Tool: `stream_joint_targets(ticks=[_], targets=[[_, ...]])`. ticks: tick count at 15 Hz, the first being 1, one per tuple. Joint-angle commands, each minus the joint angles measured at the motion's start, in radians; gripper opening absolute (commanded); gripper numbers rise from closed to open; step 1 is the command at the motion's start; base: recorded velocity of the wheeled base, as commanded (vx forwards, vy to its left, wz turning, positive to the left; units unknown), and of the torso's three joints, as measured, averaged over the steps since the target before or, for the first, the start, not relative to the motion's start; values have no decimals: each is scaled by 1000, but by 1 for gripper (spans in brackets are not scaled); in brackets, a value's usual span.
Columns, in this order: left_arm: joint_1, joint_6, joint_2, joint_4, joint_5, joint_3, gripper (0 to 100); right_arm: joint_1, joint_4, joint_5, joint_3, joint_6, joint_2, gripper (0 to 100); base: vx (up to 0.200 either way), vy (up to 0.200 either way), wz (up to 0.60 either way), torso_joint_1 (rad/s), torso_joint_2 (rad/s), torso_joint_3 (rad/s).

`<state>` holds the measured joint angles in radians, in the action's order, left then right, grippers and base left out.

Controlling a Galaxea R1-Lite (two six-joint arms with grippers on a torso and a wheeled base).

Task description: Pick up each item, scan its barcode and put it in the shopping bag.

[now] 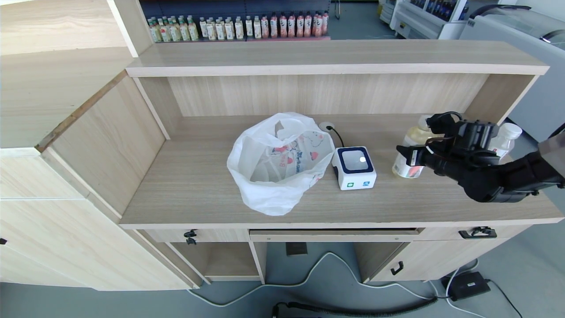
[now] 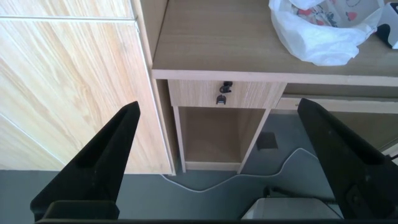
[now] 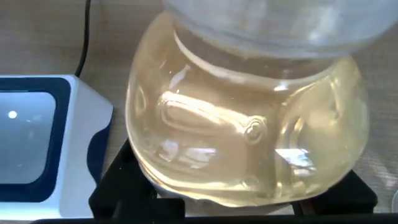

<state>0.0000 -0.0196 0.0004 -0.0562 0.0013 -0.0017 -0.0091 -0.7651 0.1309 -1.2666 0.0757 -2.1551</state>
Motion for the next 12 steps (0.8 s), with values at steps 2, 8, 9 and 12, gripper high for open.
stream_joint_targets(ticks=[2,8,9,12], targets=[[0,0,0,-1,0,0,100,3,242,220,9,-108,282,0,0,0,0,0,0,0],[0,0,0,-1,0,0,100,-8,472,823,38,-415,612,0,0,0,0,0,0,0],[0,0,0,-1,0,0,100,-3,474,897,52,-447,655,0,0,0,0,0,0,0],[0,0,0,-1,0,0,100,34,474,1073,119,-493,764,0,0,0,0,0,0,0]])
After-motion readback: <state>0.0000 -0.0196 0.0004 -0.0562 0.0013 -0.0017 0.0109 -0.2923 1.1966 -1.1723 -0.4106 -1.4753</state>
